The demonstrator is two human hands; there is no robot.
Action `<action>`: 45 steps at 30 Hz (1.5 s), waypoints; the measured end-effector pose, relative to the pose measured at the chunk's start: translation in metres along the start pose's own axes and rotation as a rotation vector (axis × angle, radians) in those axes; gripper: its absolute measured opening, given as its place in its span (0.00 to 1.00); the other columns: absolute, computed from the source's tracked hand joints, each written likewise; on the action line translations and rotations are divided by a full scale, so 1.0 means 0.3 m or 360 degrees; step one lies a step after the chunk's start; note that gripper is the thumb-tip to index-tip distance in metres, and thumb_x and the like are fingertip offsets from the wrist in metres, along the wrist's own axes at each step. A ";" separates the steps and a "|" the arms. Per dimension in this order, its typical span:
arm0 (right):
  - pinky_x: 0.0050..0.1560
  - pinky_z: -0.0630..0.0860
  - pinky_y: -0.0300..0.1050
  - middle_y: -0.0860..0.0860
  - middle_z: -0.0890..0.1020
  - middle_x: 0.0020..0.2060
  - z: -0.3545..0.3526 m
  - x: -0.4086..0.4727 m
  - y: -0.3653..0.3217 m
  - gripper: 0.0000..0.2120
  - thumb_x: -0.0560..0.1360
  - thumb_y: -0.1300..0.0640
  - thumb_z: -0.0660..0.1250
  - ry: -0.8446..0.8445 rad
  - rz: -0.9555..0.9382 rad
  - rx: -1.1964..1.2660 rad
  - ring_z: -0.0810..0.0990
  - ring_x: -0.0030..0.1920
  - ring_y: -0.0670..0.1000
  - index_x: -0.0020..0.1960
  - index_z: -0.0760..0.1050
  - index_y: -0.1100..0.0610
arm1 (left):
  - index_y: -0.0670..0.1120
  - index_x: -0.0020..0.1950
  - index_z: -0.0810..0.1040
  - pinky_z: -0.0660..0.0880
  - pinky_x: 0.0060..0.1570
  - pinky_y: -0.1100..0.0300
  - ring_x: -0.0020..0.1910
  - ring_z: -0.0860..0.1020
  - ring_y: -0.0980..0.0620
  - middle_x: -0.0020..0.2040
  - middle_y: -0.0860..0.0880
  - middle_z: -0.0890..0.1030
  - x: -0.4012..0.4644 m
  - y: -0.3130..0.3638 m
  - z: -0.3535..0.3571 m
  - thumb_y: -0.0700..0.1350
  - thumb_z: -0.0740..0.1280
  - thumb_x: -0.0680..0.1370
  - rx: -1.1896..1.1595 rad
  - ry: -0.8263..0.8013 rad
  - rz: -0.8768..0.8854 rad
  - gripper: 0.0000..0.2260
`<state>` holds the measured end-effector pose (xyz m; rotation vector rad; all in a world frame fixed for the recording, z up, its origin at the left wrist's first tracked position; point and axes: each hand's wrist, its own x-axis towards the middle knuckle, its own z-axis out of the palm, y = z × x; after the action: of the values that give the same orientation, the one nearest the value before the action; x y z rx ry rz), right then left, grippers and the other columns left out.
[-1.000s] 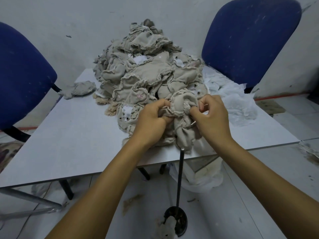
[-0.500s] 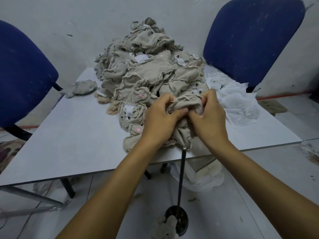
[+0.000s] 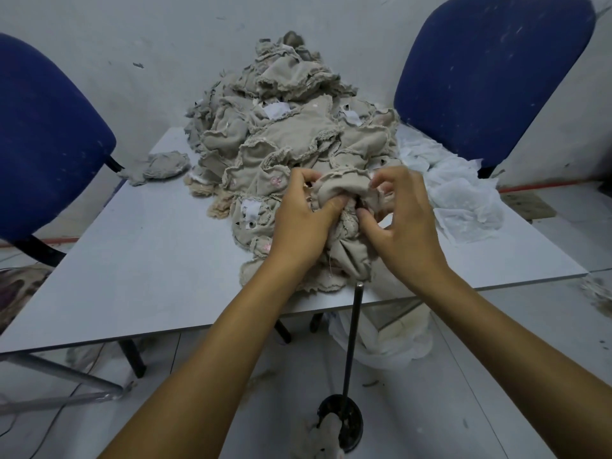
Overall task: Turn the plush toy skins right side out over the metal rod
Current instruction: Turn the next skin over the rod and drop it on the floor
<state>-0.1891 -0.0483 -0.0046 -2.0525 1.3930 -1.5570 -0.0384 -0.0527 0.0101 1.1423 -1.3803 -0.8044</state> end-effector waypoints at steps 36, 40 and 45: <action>0.45 0.72 0.40 0.56 0.74 0.46 -0.089 0.034 0.010 0.08 0.76 0.71 0.66 -0.0395 -0.0228 -0.0389 0.75 0.45 0.53 0.53 0.80 0.62 | 0.56 0.54 0.77 0.65 0.69 0.45 0.69 0.60 0.50 0.65 0.54 0.65 0.014 0.023 -0.040 0.55 0.72 0.76 0.0936 -0.0605 0.0387 0.10; 0.46 0.73 0.38 0.54 0.72 0.47 -0.085 0.037 0.015 0.10 0.75 0.73 0.66 -0.0436 -0.0205 -0.0388 0.75 0.46 0.53 0.53 0.80 0.63 | 0.53 0.56 0.77 0.63 0.71 0.48 0.69 0.59 0.50 0.64 0.55 0.62 0.030 0.018 -0.067 0.55 0.71 0.76 0.1041 -0.0869 0.0260 0.12; 0.54 0.69 0.40 0.50 0.70 0.54 -0.070 0.029 0.024 0.16 0.75 0.40 0.67 -0.0927 0.0080 -0.0262 0.71 0.54 0.48 0.54 0.72 0.50 | 0.41 0.51 0.80 0.65 0.55 0.71 0.55 0.71 0.50 0.54 0.49 0.70 0.050 0.017 -0.055 0.40 0.70 0.77 0.1042 -0.0595 0.0421 0.05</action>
<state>-0.2108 -0.0515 0.0051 -2.2822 1.3489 -0.7391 -0.0220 -0.0630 0.0219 1.2916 -2.1564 -0.3839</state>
